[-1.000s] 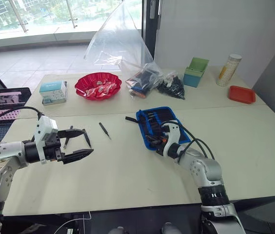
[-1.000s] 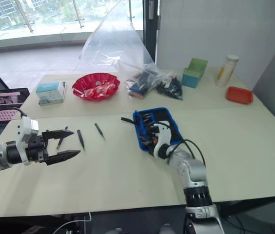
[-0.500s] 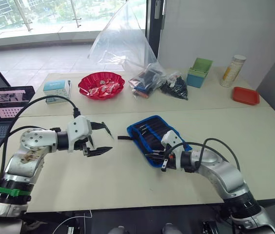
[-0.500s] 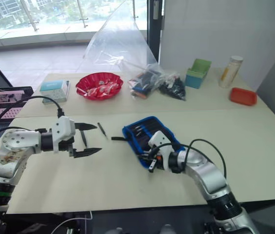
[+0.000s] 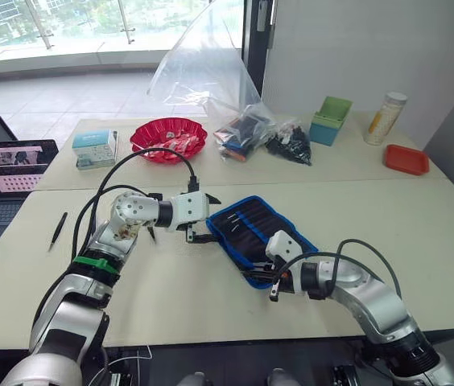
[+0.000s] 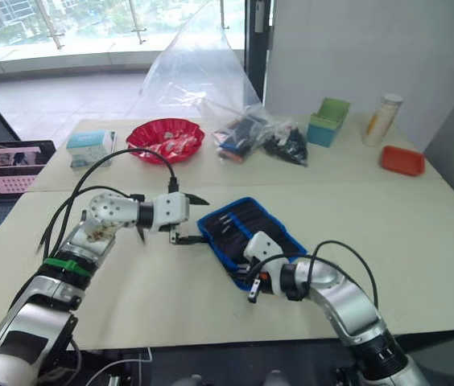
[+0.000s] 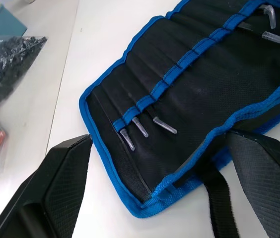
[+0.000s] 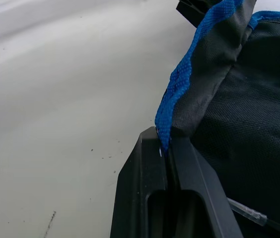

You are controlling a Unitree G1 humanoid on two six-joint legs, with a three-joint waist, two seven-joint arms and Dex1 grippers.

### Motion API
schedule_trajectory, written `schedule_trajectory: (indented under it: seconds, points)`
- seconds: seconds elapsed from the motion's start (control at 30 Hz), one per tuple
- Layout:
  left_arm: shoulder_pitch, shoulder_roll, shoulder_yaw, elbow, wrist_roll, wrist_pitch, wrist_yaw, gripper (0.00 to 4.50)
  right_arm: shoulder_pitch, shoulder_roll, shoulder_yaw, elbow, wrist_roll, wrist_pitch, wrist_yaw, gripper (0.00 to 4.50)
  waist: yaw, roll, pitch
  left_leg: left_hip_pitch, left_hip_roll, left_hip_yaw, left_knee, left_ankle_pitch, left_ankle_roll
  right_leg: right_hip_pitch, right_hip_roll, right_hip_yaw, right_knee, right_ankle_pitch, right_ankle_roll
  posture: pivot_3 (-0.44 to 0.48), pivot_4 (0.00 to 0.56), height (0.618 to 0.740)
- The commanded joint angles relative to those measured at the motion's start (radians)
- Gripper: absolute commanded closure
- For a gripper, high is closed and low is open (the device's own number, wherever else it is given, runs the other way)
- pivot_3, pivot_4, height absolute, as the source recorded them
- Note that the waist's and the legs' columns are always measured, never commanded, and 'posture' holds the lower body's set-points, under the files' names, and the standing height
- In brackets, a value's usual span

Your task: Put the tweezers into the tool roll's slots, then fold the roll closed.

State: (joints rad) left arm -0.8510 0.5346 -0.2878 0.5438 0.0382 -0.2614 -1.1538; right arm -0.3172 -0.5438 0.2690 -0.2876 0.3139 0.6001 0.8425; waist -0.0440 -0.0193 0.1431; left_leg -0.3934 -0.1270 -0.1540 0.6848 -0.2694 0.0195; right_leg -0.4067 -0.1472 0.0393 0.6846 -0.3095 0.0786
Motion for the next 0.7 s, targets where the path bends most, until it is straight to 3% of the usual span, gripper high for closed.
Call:
schedule_trajectory:
  seconds: [0.03, 0.47, 0.7]
  points:
    - [-0.018, 0.004, -0.016, 0.039, 0.023, -0.058, -0.03, 0.26, 0.01, -0.003, -0.002, -0.031, -0.014, -0.022, -0.007, 4.49, 0.0, 0.0, 0.0, 0.0, 0.0, 0.0, 0.0, 0.0, 0.0, 0.0, 0.0, 0.0, 0.001, 0.0, 0.0, 0.0, 0.15, 0.74]
    - [-0.038, -0.027, -0.034, 0.127, 0.04, -0.143, -0.07, 4.47, -0.019, -0.003, -0.028, 0.093, -0.114, -0.071, -0.069, 4.5, 0.004, -0.001, 0.0, -0.007, -0.001, -0.002, 0.011, -0.001, 0.002, -0.003, 0.0, -0.002, 0.001, 0.001, 0.002, 0.0, 0.15, 0.74]
    - [-0.055, -0.082, -0.04, 0.231, 0.119, -0.226, 0.079, 4.47, -0.062, 0.003, -0.066, 0.187, -0.17, -0.13, -0.143, 4.5, 0.012, -0.001, 0.0, -0.008, -0.002, -0.002, 0.013, -0.001, 0.002, -0.002, -0.001, -0.002, 0.001, 0.002, 0.004, 0.0, 0.15, 0.74]
